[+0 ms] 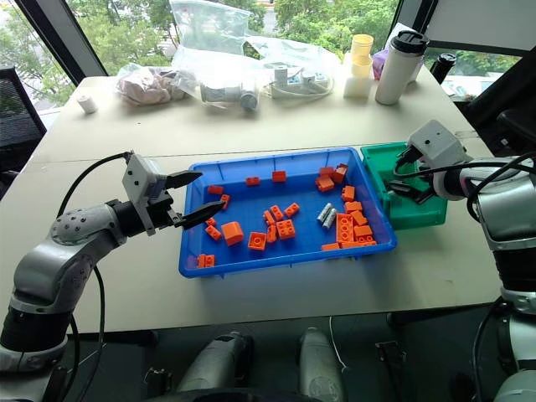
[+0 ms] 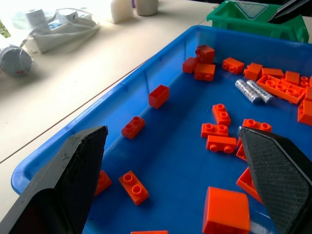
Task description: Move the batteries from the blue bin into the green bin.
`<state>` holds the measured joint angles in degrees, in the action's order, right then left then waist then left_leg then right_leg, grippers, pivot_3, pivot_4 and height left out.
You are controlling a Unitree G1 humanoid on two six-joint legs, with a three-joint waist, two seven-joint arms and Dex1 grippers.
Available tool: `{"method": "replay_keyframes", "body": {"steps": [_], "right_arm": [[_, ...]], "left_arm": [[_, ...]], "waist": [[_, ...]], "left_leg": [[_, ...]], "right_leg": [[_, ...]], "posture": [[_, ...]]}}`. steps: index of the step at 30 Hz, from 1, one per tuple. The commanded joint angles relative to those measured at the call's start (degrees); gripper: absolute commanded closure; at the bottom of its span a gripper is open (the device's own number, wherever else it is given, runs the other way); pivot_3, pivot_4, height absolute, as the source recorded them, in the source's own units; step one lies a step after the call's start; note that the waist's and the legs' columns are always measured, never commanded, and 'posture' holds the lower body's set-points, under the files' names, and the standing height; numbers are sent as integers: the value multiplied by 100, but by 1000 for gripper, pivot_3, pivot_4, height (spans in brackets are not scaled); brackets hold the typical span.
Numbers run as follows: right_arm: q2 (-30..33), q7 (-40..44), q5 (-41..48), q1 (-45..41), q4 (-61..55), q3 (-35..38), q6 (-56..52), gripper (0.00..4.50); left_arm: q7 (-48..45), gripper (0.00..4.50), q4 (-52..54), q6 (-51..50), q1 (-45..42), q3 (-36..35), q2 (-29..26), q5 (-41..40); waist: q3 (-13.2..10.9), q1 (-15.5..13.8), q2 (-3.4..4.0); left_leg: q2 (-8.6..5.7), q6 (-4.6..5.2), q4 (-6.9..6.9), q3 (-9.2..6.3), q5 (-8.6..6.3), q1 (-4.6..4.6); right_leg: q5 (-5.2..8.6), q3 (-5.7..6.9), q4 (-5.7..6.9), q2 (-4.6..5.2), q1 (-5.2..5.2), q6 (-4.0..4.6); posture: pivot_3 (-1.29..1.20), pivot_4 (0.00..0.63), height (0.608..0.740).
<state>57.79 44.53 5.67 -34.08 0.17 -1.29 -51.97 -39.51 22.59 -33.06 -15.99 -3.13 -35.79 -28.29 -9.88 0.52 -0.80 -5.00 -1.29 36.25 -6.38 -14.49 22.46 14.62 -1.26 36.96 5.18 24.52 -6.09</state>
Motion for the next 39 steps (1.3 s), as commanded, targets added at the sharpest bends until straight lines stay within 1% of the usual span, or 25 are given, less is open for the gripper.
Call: {"method": "replay_keyframes", "body": {"steps": [1, 3, 5, 6, 7, 9, 11, 13, 19, 22, 25, 28, 33, 39], "right_arm": [[94, 13, 36, -132, -38, 235, 82, 41], [193, 8, -51, -211, -4, 185, 233, 41], [338, 74, -122, -414, -27, 156, 422, 41], [312, 125, -30, -588, -95, 186, 351, 41], [216, 235, 179, -804, -296, 190, 125, 41], [40, 503, 495, -955, -819, 22, -76, 41], [-65, 870, 772, -904, -1292, -245, -77, 41], [-219, 993, 833, -857, -1359, -486, -89, 41], [-469, 1075, 819, -627, -1033, -857, -65, 41], [-698, 1122, 875, -543, -735, -983, -36, 41], [-972, 1142, 631, -528, -164, -1348, 245, 41], [-1221, 1149, 596, -596, 99, -1494, 229, 41], [-1332, 1070, 404, -517, 193, -1659, 331, 41], [-1317, 1094, 266, -452, 76, -1700, 315, 41]], "left_arm": [[-37, 0, 187, 67, -21, -152, -49, -58], [-54, 0, 214, 36, -53, -167, -66, -91], [-83, 0, 226, 2, -91, -207, -95, -135], [-88, 0, 223, -5, -106, -217, -105, -144], [-101, 0, 215, -7, -121, -222, -120, -154], [-118, 0, 193, 1, -162, -203, -126, -147], [-125, 0, 162, 17, -235, -149, -115, -114], [-166, 0, 152, 7, -319, -91, -114, -114], [-230, 0, 200, -27, -388, 0, -131, -102], [-225, 0, 239, -52, -390, 14, -128, -118], [-177, 0, 366, -99, -329, 70, -111, -112], [-130, 0, 466, -168, -285, 61, -97, -139], [-80, 0, 583, -248, -222, 25, -116, -156], [-5, 0, 687, -331, -152, -33, -123, -172]], "waist": [[0, 3, 0], [0, 4, 0], [-2, 13, 4], [-4, 13, 7], [-6, 27, 10], [-7, 39, 11], [-6, 27, 8], [-7, 16, 4], [-8, -69, 3], [-8, -90, 2], [-8, -71, 2], [-8, -70, 3], [-8, -83, 3], [-8, -82, 3]], "left_leg": [[0, 0, 0, 0, 0, 0], [0, 0, 0, -1, 0, 0], [0, 0, 0, 0, 0, 0], [0, 0, -1, 0, 0, 0], [0, 0, -2, 0, 0, 0], [3, 0, -3, 2, 0, -2], [13, -1, -6, -1, 0, -2], [15, -1, -5, -8, 0, -1], [-6, 0, 6, -7, 0, 3], [-4, 0, 5, -8, 0, 2], [-2, 0, 4, -8, 0, -1], [-2, -1, 3, -7, 0, 0], [-2, -4, 4, -8, 2, 1], [-2, -3, 4, -8, 1, 0]], "right_leg": [[0, 0, 0, 0, 0, 0], [0, 0, 0, 0, 0, 0], [0, 0, 0, 0, 0, 0], [0, 0, 0, 0, 0, 0], [0, 0, 0, -1, 1, 0], [0, -1, 1, -3, 2, 0], [0, 0, -1, -7, 2, 0], [0, 6, -2, -12, -1, 0], [0, 5, -2, 4, -5, 0], [0, 5, -2, 3, -4, 0], [0, 4, 0, 0, -4, 0], [0, 3, 0, -1, -2, 0], [0, 3, 0, -1, -1, 0], [0, 3, 0, -1, -1, 0]], "posture": [[0, 150, 740], [0, 150, 740], [0, 150, 740], [0, 150, 740], [0, 150, 740], [0, 150, 740], [0, 150, 740], [0, 150, 740], [0, 150, 740], [0, 150, 740], [0, 150, 740], [0, 150, 740], [0, 150, 740], [0, 150, 740]]}}
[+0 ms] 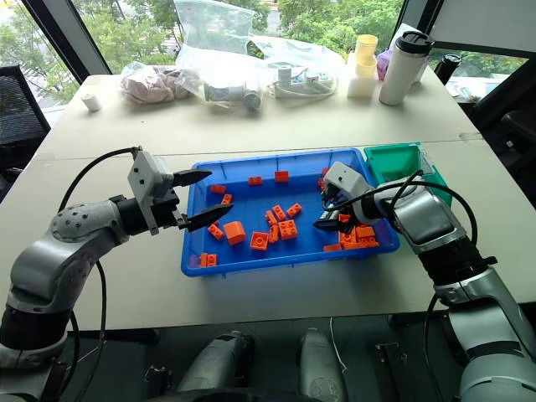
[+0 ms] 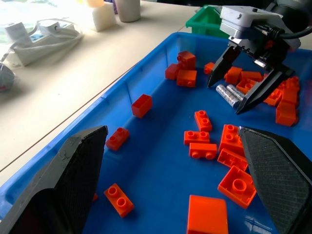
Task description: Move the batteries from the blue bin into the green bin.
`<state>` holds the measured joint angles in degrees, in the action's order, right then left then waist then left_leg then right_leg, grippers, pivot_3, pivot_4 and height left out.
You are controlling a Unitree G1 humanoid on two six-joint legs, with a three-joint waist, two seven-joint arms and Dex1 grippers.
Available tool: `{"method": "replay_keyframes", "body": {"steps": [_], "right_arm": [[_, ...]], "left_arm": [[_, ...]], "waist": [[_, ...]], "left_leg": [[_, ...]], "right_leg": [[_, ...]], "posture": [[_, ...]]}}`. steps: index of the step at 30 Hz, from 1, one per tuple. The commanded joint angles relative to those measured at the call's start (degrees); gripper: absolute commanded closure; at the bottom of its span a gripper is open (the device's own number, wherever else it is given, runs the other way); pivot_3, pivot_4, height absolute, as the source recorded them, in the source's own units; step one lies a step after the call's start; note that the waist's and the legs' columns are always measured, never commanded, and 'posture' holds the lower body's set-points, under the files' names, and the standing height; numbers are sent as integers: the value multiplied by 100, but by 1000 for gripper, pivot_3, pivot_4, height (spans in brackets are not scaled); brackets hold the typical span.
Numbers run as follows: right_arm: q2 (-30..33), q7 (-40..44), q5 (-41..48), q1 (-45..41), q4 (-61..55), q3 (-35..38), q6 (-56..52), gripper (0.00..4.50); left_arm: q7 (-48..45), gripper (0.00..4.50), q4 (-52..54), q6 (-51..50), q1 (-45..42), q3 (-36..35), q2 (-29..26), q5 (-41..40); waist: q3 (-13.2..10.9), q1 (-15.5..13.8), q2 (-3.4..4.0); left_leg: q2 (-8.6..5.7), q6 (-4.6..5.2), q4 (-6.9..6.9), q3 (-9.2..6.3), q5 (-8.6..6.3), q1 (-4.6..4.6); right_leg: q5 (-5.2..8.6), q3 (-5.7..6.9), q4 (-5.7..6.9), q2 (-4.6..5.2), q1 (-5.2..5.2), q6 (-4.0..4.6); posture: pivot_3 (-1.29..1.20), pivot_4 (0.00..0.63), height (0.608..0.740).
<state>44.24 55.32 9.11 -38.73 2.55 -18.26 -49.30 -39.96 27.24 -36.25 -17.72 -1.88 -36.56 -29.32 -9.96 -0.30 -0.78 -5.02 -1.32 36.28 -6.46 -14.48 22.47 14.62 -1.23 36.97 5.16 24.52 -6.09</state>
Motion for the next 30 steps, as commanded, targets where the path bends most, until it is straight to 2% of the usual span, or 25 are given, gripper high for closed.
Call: {"method": "replay_keyframes", "body": {"steps": [1, 11, 14, 17, 23, 27, 30], "right_arm": [[87, 24, -127, 45, -224, -41, 55, 41], [119, -26, -189, 174, -575, -20, -199, 41], [56, -101, -210, 128, -548, -14, -243, 910], [1, -168, -196, 80, -560, 4, -291, 2319], [-3, -286, -209, -74, -599, 120, -301, 2308], [97, -536, 105, -681, -297, 1062, -672, 2308], [650, -846, -17, -1036, 304, 1708, -669, 2308]], "left_arm": [[54, 0, 241, -22, 34, -161, -49, -73], [130, 0, 237, -8, 18, -77, -12, -6], [140, 0, 212, 2, -10, -53, 2, 3], [149, 0, 198, 6, -30, -38, 23, 9], [161, 0, 198, 14, -27, -18, 53, 24], [189, 0, 232, 16, -15, -28, 59, 24], [212, 0, 264, 24, 61, -35, 88, 9]], "waist": [[0, 0, 0], [0, -2, 0], [0, -3, 0], [0, -2, 0], [0, -1, 0], [-1, -3, 2], [-1, -52, 1]], "left_leg": [[0, 0, 0, 0, 0, 0], [0, 1, 1, -1, -1, -1], [0, 1, 1, -1, -1, -1], [0, 1, 1, -1, -1, 0], [0, 1, 1, -1, -1, -1], [-1, 1, 1, 0, 0, 0], [-1, 1, -1, 0, -1, 1]], "right_leg": [[0, 0, 0, 0, 0, 0], [0, 1, 1, -1, -1, 0], [0, 1, 1, -1, -1, 0], [0, 1, 1, -1, -1, 0], [0, 1, 1, -1, -1, 0], [0, -1, 2, 0, 0, 0], [0, 0, 1, 0, 2, 0]], "posture": [[0, 150, 740], [0, 150, 740], [0, 150, 740], [0, 150, 740], [0, 150, 740], [0, 150, 740], [0, 150, 740]]}}
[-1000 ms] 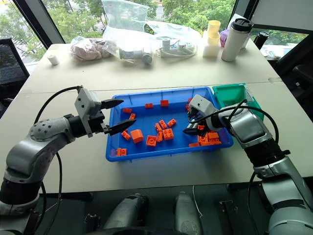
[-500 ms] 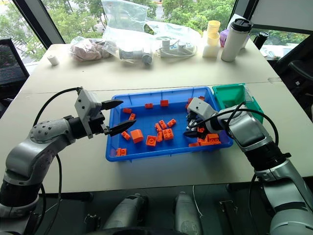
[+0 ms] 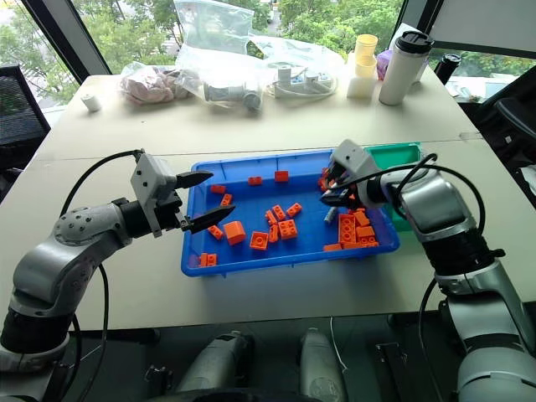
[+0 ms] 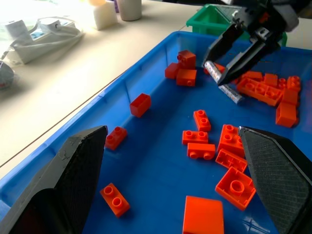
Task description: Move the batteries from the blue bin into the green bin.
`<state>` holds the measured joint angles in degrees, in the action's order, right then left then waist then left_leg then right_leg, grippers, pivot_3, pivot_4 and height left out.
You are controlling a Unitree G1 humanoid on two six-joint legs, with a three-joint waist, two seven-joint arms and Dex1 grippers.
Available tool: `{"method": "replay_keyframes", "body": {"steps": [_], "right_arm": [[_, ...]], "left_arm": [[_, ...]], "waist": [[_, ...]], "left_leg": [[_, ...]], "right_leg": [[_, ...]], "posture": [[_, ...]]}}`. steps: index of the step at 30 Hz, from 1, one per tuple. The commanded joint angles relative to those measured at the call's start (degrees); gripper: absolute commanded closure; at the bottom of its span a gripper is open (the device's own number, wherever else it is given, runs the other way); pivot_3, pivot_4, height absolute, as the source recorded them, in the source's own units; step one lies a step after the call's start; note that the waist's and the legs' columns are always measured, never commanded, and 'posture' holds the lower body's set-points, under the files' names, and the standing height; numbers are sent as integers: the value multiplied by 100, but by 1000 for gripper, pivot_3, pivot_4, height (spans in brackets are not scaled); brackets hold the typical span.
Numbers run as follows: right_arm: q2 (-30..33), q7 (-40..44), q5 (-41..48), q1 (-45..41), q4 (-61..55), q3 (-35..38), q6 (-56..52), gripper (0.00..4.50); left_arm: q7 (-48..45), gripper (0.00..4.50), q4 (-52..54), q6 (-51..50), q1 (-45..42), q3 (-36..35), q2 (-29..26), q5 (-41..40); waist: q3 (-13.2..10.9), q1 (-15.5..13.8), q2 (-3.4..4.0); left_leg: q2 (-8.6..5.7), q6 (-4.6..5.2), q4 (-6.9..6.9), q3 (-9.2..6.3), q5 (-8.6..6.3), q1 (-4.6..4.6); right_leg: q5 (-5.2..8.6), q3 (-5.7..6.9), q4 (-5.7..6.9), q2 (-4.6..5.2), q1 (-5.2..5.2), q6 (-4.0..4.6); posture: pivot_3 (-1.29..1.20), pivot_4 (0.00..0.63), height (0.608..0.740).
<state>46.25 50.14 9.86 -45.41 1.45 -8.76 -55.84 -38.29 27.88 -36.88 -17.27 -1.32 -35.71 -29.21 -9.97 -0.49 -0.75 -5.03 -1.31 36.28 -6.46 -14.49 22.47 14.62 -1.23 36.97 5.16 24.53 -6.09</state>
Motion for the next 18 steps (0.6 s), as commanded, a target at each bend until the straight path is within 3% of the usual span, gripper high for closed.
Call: {"method": "replay_keyframes", "body": {"steps": [1, 7, 17, 18], "right_arm": [[630, -530, -233, -466, 723, 888, 81, 2308], [870, -728, -421, -344, 1407, 949, 517, 2308], [970, -303, -303, 361, 1074, 903, 684, 2308], [1000, -301, -342, 436, 1053, 885, 760, 1277]], "left_arm": [[42, 0, 202, 108, 47, -74, 12, 10], [9, 0, 117, 186, 31, 24, 81, 70], [-64, 0, 42, 231, -37, 34, 114, 103], [-63, 0, 55, 223, -37, 32, 113, 98]], "waist": [[1, -43, -1], [3, 46, -4], [1, 111, 3], [1, 102, 3]], "left_leg": [[0, 0, 0, -5, 0, 2], [1, 1, -2, 10, -1, -2], [5, 2, -2, 12, 0, -3], [4, 2, -1, 12, 0, -2]], "right_leg": [[0, 6, -3, 0, -3, 0], [0, -2, -15, 4, -9, 0], [0, -7, 0, -3, -2, 0], [0, -7, 0, -2, -2, 0]], "posture": [[0, 150, 740], [0, 150, 740], [0, 150, 740], [0, 150, 740]]}}
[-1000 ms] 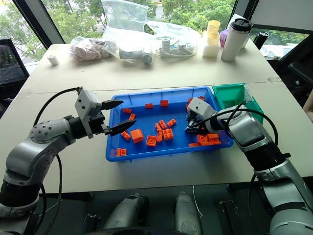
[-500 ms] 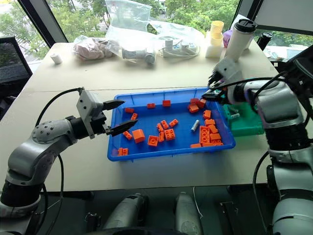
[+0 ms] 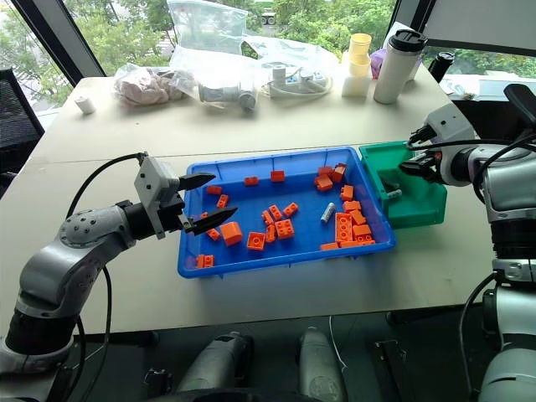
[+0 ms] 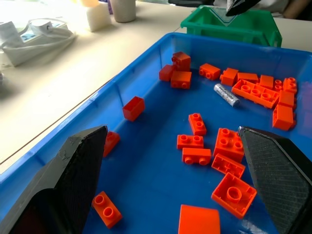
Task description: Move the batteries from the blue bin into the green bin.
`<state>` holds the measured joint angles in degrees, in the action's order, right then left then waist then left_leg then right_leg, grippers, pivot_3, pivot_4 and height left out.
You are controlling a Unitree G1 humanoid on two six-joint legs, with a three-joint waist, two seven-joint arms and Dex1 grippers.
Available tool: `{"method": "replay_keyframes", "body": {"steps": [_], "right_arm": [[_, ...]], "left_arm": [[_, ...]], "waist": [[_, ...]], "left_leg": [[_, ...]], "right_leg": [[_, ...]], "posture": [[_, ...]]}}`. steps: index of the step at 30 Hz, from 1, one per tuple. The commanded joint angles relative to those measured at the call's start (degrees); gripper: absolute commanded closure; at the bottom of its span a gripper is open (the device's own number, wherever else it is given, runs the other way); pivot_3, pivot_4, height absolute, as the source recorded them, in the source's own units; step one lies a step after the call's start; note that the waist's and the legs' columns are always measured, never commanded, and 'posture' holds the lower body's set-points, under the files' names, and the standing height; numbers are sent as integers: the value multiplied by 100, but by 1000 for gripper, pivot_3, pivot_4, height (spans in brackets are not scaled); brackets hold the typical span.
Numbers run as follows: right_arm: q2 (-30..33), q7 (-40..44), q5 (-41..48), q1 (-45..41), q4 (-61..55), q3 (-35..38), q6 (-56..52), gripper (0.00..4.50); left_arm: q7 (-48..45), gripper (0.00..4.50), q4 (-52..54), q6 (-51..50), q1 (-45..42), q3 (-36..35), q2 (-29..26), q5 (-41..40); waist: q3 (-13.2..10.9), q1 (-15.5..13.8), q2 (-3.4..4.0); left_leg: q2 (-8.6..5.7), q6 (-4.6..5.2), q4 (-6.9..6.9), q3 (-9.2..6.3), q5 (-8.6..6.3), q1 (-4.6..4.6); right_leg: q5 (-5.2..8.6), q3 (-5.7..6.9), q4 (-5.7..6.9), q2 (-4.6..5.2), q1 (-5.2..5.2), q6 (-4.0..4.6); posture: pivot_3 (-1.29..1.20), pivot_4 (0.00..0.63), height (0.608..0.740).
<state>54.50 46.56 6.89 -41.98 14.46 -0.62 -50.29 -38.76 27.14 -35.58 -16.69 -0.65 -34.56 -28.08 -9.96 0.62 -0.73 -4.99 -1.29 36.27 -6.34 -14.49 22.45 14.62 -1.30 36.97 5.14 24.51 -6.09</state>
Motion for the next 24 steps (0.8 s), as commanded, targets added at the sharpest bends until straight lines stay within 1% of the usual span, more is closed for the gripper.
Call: {"method": "replay_keyframes", "body": {"steps": [1, 2, 3, 6, 11, 13, 16, 18, 20, 22, 24], "right_arm": [[174, 63, -26, 113, -290, 95, 202, 859], [181, 85, 1, 98, -353, 113, 185, 367], [199, 119, 22, 73, -416, 117, 168, 26], [281, 134, -89, 17, -523, 32, 336, 26], [182, 314, 143, -295, -949, 46, 333, 26], [73, 593, 393, -247, -1404, -53, 274, 26], [42, 1065, 681, 41, -1958, -196, 435, 26], [47, 1140, 716, 105, -2036, -208, 490, 26], [45, 1347, 653, 289, -2015, -558, 581, 26], [-49, 1561, 566, 385, -1756, -873, 818, 26], [-130, 1718, 558, 400, -1561, -1021, 950, 26]], "left_arm": [[-29, 0, 129, 93, -87, -44, -11, -18], [-38, 0, 122, 101, -85, -43, -22, -7], [-44, 0, 117, 103, -87, -46, -25, -8], [-62, 0, 98, 114, -97, -50, -29, 0], [-89, 0, 88, 120, -106, -37, -33, 20], [-95, 0, 70, 126, -135, -51, -6, -2], [-81, 0, 55, 95, -200, -85, 30, -51], [-85, 0, 37, 87, -227, -85, 38, -47], [-105, 0, 23, 107, -228, -60, 21, -9], [-98, 0, 29, 120, -224, -44, 17, 23], [-76, 0, 54, 105, -219, -49, 28, 20]], "waist": [[0, -11, 0], [0, -10, 0], [0, -5, 0], [0, 4, 0], [0, 19, 1], [0, 6, 0], [0, -4, -1], [0, -24, -1], [1, -27, -3], [1, -14, -4], [1, -5, -3]], "left_leg": [[-2, 0, 1, -1, 0, 0], [-3, 0, 2, 0, 0, 0], [-3, 0, 2, 0, 0, 1], [-2, 0, 0, -3, 0, 0], [0, 0, -1, -2, 0, -1], [0, 0, -1, -3, 0, -1], [0, 0, 0, -6, 0, 0], [-1, 0, 3, -8, 0, 1], [-6, 0, 7, -7, 0, 2], [-5, 0, 8, -7, 0, 2], [-3, 0, 7, -8, 0, 0]], "right_leg": [[0, 0, 0, 2, -1, 0], [0, 0, 0, 2, -1, 0], [0, 0, 0, 3, -1, 0], [0, 2, 0, 1, -1, 0], [0, 1, 0, -1, 0, 0], [0, 2, 0, -1, 0, 0], [0, 3, -1, -1, -1, -1], [0, 5, -2, 1, -5, -1], [0, 5, -2, 5, -5, -1], [0, 6, -2, 4, -6, -1], [0, 6, -1, 2, -6, -1]], "posture": [[0, 150, 740], [0, 150, 740], [0, 150, 740], [0, 150, 740], [0, 150, 740], [0, 150, 740], [0, 150, 740], [0, 150, 740], [0, 150, 740], [0, 150, 740], [0, 150, 740]]}}
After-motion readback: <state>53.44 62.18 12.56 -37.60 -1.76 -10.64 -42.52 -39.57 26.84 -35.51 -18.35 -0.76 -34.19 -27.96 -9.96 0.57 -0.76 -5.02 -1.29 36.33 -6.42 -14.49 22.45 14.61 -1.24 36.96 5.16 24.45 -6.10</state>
